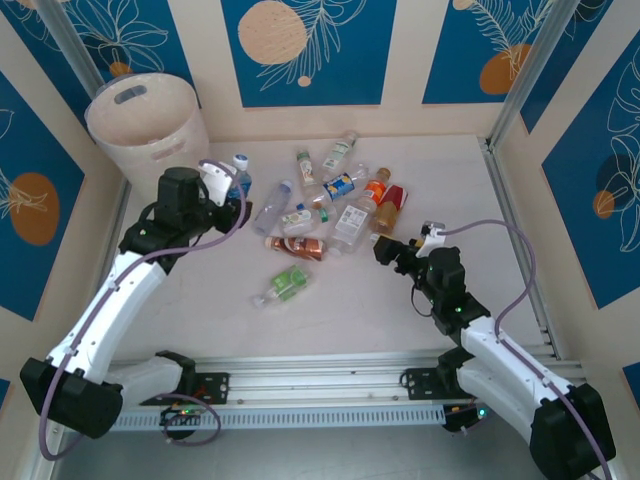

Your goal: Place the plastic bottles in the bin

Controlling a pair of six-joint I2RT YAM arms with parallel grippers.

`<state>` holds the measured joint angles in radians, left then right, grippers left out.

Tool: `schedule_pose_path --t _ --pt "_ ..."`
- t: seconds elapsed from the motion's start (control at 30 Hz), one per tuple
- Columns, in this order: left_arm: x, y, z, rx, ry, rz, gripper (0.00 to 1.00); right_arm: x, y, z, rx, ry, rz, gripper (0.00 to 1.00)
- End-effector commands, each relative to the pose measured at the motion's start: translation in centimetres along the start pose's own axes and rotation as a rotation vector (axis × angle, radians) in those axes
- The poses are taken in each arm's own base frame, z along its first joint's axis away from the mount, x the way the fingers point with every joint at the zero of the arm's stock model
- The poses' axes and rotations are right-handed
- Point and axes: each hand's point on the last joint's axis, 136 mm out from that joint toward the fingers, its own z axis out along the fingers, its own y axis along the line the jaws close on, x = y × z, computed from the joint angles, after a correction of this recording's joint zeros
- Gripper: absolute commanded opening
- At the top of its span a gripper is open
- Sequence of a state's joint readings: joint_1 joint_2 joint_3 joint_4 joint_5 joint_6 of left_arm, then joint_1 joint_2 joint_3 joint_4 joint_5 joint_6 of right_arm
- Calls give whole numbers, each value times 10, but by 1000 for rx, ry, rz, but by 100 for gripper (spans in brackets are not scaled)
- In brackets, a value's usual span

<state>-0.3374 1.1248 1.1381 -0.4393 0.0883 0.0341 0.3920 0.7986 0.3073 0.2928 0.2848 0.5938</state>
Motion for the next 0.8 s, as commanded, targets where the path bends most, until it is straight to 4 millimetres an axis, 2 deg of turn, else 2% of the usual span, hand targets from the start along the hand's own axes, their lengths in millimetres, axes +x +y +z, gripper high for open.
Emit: schedule_pose_path --t 0.0,0.17,0.37,0.57,0.77 --pt "-58 -7 -14 65 -236 -145 0 -40 23 1 -64 -114 12 100" --pt "-98 -9 -33 100 -354 -220 0 -51 43 4 -141 -125 -58 100" --pt "-141 6 -56 31 -436 -275 0 -58 83 3 -289 -64 -238 100" --pt "-164 49 -53 -193 -461 -370 0 -60 100 9 -348 -41 -254 100" --pt "-214 82 -69 -349 -580 -323 0 -53 101 16 -350 -16 -245 100"
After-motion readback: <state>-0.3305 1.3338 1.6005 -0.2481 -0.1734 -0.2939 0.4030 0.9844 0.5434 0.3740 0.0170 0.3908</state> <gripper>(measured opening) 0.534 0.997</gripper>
